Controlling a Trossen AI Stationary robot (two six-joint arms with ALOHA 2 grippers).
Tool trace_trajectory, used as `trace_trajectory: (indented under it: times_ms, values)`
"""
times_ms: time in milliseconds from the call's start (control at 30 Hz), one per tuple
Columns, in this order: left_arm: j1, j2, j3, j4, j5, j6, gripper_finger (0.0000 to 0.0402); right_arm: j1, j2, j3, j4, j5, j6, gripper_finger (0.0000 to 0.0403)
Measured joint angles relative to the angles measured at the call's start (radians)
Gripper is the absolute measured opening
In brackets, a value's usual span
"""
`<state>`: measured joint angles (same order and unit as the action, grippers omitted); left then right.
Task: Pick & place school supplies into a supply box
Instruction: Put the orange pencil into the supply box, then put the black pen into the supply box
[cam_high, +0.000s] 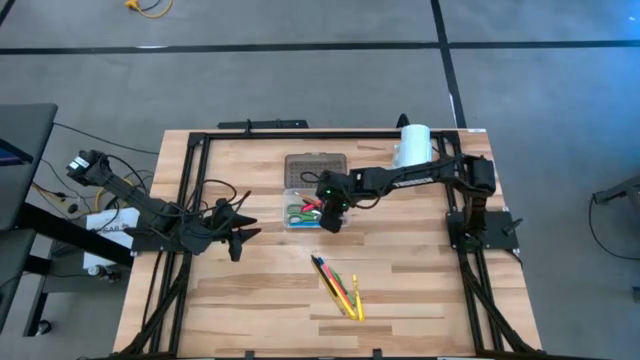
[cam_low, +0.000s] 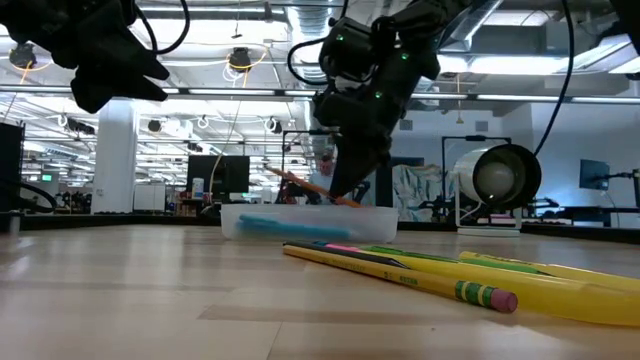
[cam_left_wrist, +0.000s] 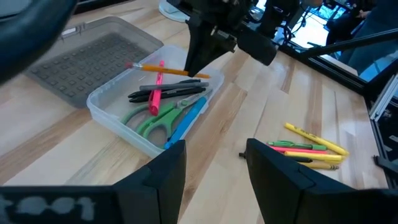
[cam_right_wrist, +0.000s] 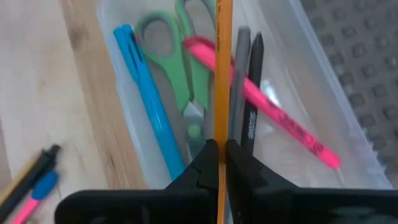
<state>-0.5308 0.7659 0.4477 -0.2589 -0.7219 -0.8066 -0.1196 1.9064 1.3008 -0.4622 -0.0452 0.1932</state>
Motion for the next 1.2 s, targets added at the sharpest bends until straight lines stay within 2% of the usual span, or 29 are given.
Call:
trace_trajectory:
  times_ms: [200, 567, 733, 967, 1200]
  values:
    - [0.000, 0.000, 0.000, -0.003, -0.003, 0.002, 0.0157, -0.008, -0.002, 0.002, -0.006, 0.009, 0.003, 0.0013]
    - [0.000, 0.000, 0.000, -0.004, -0.024, 0.003, 0.0157, -0.014, -0.002, 0.002, -0.006, 0.009, 0.017, 0.0107]
    - [0.000, 0.000, 0.000, 0.005, -0.015, 0.008, 0.0157, -0.001, -0.018, 0.001, -0.006, 0.010, 0.018, 0.0133]
    - [0.000, 0.026, 0.000, 0.134, 0.026, 0.131, 0.0157, 0.054, -0.125, 0.001, -0.027, 0.029, 0.018, 0.0140]
    - [0.000, 0.112, 0.000, 0.263, 0.041, 0.196, 0.0157, 0.139, -0.249, 0.001, -0.199, 0.130, 0.043, 0.0126]
